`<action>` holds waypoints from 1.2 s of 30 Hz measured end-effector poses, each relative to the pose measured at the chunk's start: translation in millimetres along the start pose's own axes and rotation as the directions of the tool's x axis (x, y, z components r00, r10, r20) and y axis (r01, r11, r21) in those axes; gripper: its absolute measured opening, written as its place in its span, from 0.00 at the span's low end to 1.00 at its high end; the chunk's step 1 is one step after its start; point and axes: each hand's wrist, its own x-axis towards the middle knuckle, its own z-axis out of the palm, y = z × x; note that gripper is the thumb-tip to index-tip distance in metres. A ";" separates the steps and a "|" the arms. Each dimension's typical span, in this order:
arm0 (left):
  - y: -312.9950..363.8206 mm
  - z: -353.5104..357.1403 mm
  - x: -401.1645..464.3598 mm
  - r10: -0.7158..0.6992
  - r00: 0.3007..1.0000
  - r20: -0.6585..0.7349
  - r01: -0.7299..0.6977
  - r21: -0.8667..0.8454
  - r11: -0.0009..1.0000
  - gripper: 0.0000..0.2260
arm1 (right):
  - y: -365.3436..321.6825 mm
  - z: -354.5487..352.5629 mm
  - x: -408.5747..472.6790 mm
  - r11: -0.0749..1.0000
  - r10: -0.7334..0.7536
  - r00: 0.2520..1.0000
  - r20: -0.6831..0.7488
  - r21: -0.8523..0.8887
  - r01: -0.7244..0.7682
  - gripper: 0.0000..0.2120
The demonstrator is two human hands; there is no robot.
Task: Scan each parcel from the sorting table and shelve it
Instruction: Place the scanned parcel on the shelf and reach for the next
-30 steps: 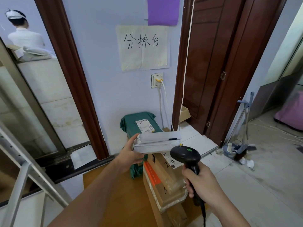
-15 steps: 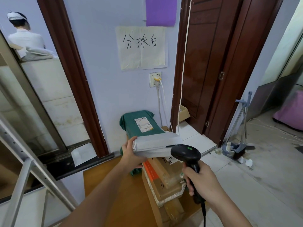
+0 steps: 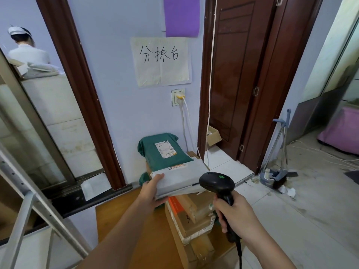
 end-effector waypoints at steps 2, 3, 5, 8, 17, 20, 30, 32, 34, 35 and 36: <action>0.6 -0.3 0.2 -0.067 0.997 0.028 0.068 -0.041 0.997 0.32 | 0.1 -2.1 -1.8 1.000 0.004 1.000 -0.003 -0.009 -0.004 0.04; 0.0 0.0 -0.1 -0.082 0.996 0.037 0.084 -0.042 0.996 0.32 | 0.1 -2.8 -2.9 1.000 0.006 1.000 -0.005 -0.006 -0.006 0.04; -2.0 0.1 -1.3 -0.066 0.997 0.029 0.067 -0.043 0.997 0.30 | -0.4 -3.6 -5.1 1.000 0.008 1.000 -0.008 0.002 -0.008 0.03; -5.7 -3.5 -4.0 0.024 0.997 0.068 -0.020 -0.050 0.999 0.32 | -1.5 -4.2 -7.8 1.000 0.011 1.000 -0.014 0.005 -0.011 0.03; -5.9 -17.3 -15.8 0.280 0.903 0.325 -0.282 -0.042 0.958 0.36 | -7.9 0.1 -11.9 1.000 0.005 1.000 0.002 -0.002 -0.005 0.04; -3.7 -16.2 -12.0 0.300 0.878 0.373 -0.294 -0.076 0.953 0.40 | -10.3 2.2 -12.0 1.000 0.007 1.000 0.006 -0.022 -0.007 0.05; -6.9 -30.9 0.6 0.209 0.865 0.457 -0.219 -0.032 0.975 0.46 | -10.0 1.8 -8.3 1.000 0.013 1.000 0.007 -0.027 -0.013 0.05; -6.4 -33.6 -1.0 0.183 0.890 0.418 -0.191 -0.022 0.981 0.43 | -9.0 1.3 -6.1 0.999 0.010 1.000 0.011 -0.035 -0.010 0.05; -5.5 -31.9 -7.3 0.160 0.914 0.372 -0.162 -0.027 0.986 0.36 | -8.4 1.6 -4.9 0.999 0.011 1.000 0.014 -0.041 -0.010 0.05; -4.3 -29.4 -11.1 0.141 0.928 0.344 -0.134 -0.045 0.990 0.31 | -8.5 2.1 -4.4 0.999 0.012 1.000 0.015 -0.047 -0.011 0.05; -2.6 -26.7 -14.0 0.108 0.945 0.308 -0.088 -0.078 0.993 0.27 | -8.7 2.7 -4.2 0.999 0.012 1.000 0.018 -0.052 -0.011 0.05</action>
